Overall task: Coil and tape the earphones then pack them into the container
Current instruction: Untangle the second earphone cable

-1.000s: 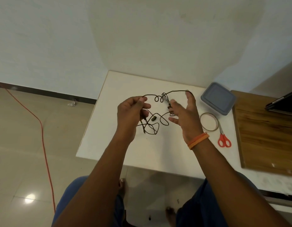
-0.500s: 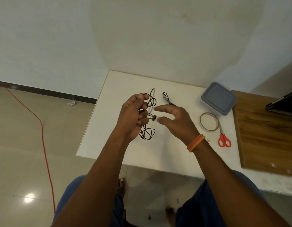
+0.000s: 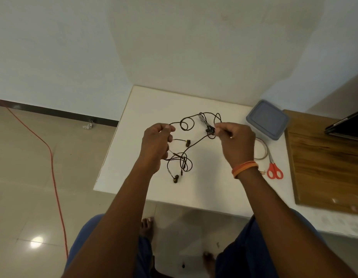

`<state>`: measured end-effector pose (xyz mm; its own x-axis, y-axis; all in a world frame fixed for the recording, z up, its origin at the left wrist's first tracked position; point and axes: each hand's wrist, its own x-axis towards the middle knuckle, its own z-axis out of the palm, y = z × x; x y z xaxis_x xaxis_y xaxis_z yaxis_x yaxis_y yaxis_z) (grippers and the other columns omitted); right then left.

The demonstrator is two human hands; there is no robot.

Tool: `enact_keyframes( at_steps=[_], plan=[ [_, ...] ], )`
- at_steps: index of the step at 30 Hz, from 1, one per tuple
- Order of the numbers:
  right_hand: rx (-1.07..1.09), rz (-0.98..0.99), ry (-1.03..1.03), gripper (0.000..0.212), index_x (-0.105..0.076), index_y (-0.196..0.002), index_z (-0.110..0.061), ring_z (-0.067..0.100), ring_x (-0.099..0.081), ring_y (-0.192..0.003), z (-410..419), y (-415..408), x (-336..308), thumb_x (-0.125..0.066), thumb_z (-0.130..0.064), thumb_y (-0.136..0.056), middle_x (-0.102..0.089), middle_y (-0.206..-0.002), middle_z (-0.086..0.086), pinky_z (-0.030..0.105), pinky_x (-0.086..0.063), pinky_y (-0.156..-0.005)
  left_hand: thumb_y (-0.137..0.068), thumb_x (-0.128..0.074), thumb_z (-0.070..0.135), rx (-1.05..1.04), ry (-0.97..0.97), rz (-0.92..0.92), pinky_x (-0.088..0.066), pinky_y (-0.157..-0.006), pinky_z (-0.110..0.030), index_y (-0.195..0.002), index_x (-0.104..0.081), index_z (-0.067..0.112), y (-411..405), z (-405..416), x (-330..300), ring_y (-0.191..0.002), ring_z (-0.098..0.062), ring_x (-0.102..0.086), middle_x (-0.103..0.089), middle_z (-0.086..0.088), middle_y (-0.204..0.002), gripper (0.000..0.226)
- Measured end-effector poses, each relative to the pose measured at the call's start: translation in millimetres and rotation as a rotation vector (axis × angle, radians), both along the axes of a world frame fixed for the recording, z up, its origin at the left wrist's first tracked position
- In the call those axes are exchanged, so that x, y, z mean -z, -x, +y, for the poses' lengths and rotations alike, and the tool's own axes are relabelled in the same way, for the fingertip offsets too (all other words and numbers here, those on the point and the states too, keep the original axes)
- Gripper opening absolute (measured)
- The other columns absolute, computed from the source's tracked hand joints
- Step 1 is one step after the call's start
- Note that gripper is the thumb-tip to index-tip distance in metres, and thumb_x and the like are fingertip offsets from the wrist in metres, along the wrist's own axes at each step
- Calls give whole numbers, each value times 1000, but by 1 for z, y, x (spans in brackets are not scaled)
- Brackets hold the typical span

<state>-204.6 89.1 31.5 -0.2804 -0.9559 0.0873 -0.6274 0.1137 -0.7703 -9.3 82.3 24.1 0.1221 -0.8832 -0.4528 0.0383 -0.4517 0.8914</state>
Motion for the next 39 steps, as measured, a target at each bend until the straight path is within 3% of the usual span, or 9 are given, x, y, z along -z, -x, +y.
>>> enact_keyframes(
  at_steps=[3, 7, 9, 14, 17, 20, 24, 31, 39],
  plan=[
    [51, 249, -19, 17, -76, -98, -23, 21, -68, -93, -2, 13, 4, -66, -15, -88, -75, -97, -2, 40, -51, -89, -96, -48, 19, 14, 51, -262, -30, -37, -17, -90, -67, 15, -2, 1, 4, -39, -2, -41, -58, 1, -67, 20],
    [-71, 604, -350, 21, -73, -92, -29, 26, -60, -101, 5, 7, 8, -62, -13, -87, -72, -97, -4, 41, -33, -89, -99, -48, 19, -27, 16, -24, -26, -40, -20, -94, -66, 12, 0, -1, 3, -42, -9, -32, -53, 0, -66, 21],
    [-138, 565, -334, 20, -71, -89, -28, 24, -62, -98, 7, 0, 6, -62, -11, -84, -72, -95, -5, 40, -38, -91, -102, -47, 20, -11, -18, 130, -22, -41, -19, -97, -66, 11, 1, -1, 0, -43, -9, -27, -48, 0, -65, 22],
    [-562, -22, -179, 36, -75, -98, -13, 10, -66, -69, 16, -31, -8, -57, 6, -75, -72, -85, -11, 18, -51, -68, -105, -43, 20, 87, -30, 398, -18, -39, -16, -99, -61, 11, 5, -1, -9, -46, -8, -20, -44, 0, -64, 21],
    [-716, 28, -260, 47, -70, -112, -11, 18, -67, -68, 23, -42, 1, -49, 11, -76, -70, -85, 3, 23, -49, -62, -105, -41, 20, 130, -40, 543, -19, -35, -14, -101, -59, 10, 3, -3, -11, -44, -5, -19, -43, 0, -65, 22],
    [-754, 237, -330, 44, -64, -123, -16, 23, -67, -94, 24, -39, 15, -48, 5, -88, -69, -106, 4, 25, -51, -78, -105, -41, 21, 181, -45, 575, -18, -34, -14, -98, -61, 11, 1, -2, -14, -46, -5, -19, -42, 2, -64, 24],
    [-678, 652, -214, 28, -66, -118, -26, 27, -63, -101, 18, -28, 17, -49, -16, -98, -68, -110, 2, 37, -52, -78, -102, -47, 19, 182, -9, 95, -20, -41, -19, -93, -67, 13, 4, 0, -3, -45, -8, -26, -47, 0, -66, 23],
    [-91, 139, -123, 19, -68, -91, -22, 23, -66, -74, 3, -3, 7, -49, -19, -91, -70, -79, -1, 42, -56, -73, -96, -43, 14, -84, 62, -376, -39, -54, -25, -89, -68, 14, -14, -4, 12, -58, -14, -51, -61, 0, -74, 26],
    [214, -74, -133, 22, -72, -91, -12, 21, -62, -90, -7, 15, 2, -50, -12, -90, -70, -93, 2, 30, -47, -76, -98, -39, 14, -23, 134, -816, -39, -61, -26, -100, -64, 8, -18, -2, 16, -76, -18, -56, -67, -5, -93, 26]
  ],
)
